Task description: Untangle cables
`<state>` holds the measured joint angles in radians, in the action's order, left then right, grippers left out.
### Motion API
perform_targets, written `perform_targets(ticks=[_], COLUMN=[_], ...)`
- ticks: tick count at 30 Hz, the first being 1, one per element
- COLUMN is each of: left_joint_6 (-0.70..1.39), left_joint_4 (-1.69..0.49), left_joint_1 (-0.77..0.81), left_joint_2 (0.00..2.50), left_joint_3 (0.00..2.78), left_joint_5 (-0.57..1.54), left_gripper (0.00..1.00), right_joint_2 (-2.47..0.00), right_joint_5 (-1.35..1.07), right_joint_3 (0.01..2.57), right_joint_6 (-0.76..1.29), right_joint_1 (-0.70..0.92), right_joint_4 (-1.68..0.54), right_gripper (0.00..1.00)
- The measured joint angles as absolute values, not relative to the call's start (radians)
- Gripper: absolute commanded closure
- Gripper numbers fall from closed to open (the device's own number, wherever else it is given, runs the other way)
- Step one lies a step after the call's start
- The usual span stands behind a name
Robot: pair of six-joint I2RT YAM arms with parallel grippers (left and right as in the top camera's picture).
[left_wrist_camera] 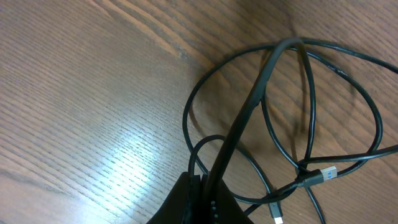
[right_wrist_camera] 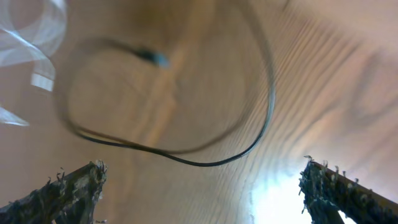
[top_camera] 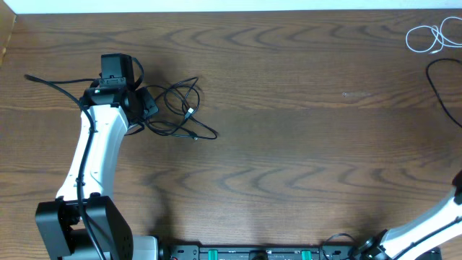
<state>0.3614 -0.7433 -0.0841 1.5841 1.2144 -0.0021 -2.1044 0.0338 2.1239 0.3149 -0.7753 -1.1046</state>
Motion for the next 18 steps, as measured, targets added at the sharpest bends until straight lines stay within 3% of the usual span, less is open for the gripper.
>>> perform_targets(ticks=[3, 8, 12, 18], left_joint_6=[0.36, 0.286, 0.192, 0.136], left_joint_4=[-0.743, -0.717, -0.659, -0.532], left_joint_1=[-0.084, -0.084, -0.084, -0.073], left_joint_2=[1.584, 1.584, 1.584, 1.584], left_joint_3=[1.214, 1.214, 1.214, 1.214], left_joint_5=[-0.002, 0.07, 0.256, 0.58], left_gripper=[0.92, 0.93, 0.93, 0.93], right_joint_2=[-1.995, -1.967, -2.007, -2.019], right_joint_5=[0.033, -0.218, -0.439, -0.58], right_joint_3=[2.154, 2.166, 2.156, 2.15], right_joint_6=[0.295, 0.152, 0.021, -0.075], right_joint_1=[-0.772, -0.757, -0.674, -0.442], right_joint_4=[-1.103, -1.119, -1.152, -1.163], right_gripper=[0.01, 0.01, 0.01, 0.01])
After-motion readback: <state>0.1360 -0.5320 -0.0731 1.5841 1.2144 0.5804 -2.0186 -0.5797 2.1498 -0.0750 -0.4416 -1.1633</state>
